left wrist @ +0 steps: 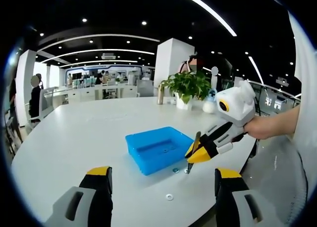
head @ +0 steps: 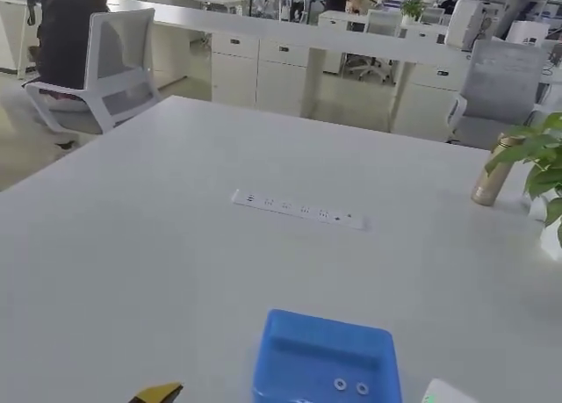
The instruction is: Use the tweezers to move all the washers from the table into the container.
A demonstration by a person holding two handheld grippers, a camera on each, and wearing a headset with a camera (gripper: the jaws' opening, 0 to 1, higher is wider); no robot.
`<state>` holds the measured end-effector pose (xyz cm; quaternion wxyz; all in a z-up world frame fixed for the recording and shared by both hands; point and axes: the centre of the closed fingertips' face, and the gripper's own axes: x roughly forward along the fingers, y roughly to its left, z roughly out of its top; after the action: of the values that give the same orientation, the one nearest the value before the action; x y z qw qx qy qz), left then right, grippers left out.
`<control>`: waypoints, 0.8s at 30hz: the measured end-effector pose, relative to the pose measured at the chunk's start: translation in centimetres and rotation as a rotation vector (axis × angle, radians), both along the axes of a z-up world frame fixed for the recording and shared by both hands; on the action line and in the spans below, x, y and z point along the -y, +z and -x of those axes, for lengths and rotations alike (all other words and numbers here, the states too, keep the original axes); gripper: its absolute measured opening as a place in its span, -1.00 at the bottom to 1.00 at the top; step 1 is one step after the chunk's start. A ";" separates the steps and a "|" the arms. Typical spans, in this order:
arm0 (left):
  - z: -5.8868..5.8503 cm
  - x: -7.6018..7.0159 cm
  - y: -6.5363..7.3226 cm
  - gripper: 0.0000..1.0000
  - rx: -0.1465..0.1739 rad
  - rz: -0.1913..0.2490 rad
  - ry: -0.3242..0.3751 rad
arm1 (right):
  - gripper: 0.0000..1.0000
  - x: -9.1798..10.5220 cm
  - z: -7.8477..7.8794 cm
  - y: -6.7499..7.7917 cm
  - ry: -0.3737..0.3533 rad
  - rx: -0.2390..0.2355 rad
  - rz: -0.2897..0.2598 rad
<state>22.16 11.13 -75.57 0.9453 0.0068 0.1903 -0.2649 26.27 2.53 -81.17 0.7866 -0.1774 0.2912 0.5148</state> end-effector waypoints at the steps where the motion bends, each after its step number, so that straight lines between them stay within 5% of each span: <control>1: 0.0 0.0 0.0 0.72 0.000 0.000 0.000 | -0.95 0.0 0.0 0.0 0.005 0.011 0.012; 9: -0.1 -0.1 0.1 0.72 0.004 0.006 0.004 | -0.95 0.0 -0.1 0.8 -0.022 -0.039 -0.058; 24: 0.0 0.0 0.2 0.71 0.013 0.011 0.003 | -0.95 -0.4 -2.7 4.9 -0.049 -0.003 -0.130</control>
<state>22.19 11.11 -75.35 0.9469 0.0027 0.1828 -0.2643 29.00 2.89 -76.31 0.8083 -0.1181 0.2627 0.5135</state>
